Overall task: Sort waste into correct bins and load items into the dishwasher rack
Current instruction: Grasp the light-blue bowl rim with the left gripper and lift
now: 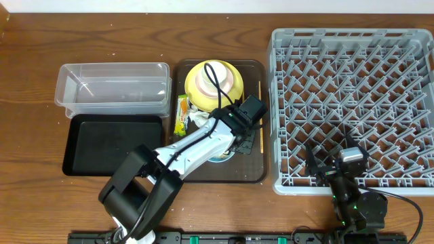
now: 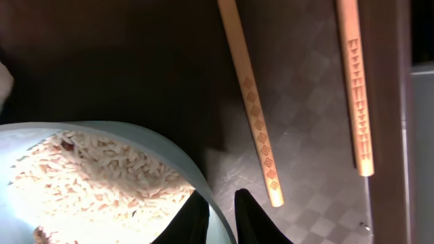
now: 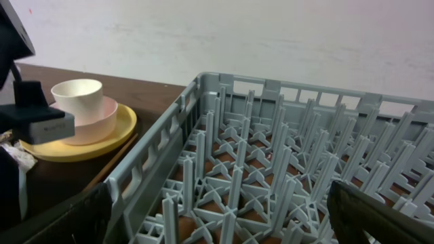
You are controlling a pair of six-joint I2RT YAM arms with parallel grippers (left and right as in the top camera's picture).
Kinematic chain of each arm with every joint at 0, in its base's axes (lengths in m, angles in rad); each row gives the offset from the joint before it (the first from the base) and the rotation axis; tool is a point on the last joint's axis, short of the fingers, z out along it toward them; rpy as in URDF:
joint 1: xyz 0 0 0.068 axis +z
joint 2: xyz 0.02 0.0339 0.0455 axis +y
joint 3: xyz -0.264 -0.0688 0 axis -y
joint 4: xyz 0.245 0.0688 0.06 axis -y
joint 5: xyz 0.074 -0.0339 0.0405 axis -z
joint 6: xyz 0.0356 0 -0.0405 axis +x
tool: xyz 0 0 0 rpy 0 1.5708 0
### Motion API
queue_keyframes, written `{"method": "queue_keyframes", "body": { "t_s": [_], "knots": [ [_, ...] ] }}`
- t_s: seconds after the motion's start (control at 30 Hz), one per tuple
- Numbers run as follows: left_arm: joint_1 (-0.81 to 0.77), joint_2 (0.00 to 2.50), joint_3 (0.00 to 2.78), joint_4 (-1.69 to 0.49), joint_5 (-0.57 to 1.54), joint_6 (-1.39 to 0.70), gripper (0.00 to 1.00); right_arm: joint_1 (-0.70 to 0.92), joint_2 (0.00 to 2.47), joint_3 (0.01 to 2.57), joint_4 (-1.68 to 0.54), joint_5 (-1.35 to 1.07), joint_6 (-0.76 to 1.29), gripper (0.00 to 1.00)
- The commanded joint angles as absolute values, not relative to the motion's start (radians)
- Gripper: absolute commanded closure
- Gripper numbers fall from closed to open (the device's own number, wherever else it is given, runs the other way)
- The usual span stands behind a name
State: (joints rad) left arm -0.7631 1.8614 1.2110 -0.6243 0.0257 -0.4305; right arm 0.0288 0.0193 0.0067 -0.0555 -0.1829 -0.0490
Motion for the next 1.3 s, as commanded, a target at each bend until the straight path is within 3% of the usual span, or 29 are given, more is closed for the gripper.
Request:
{"method": "queue_keyframes", "body": {
  "t_s": [0.0, 0.83, 0.97, 1.27],
  "knots": [
    [-0.765, 1.871, 1.198, -0.626, 0.006, -0.440, 0.83, 0.039, 0.019, 0.006, -0.060, -0.177, -0.061, 0.01],
    [-0.765, 1.871, 1.196, -0.638, -0.042, -0.448, 0.83, 0.039, 0.019, 0.006, -0.060, -0.177, -0.061, 0.01],
    [-0.765, 1.871, 1.196, -0.638, -0.042, -0.448, 0.94, 0.039, 0.019, 0.006, -0.060, -0.177, -0.061, 0.01],
    [-0.763, 1.855, 1.197, -0.649, -0.042, -0.447, 0.94, 0.039, 0.019, 0.006, -0.060, -0.177, -0.061, 0.01]
  ]
}}
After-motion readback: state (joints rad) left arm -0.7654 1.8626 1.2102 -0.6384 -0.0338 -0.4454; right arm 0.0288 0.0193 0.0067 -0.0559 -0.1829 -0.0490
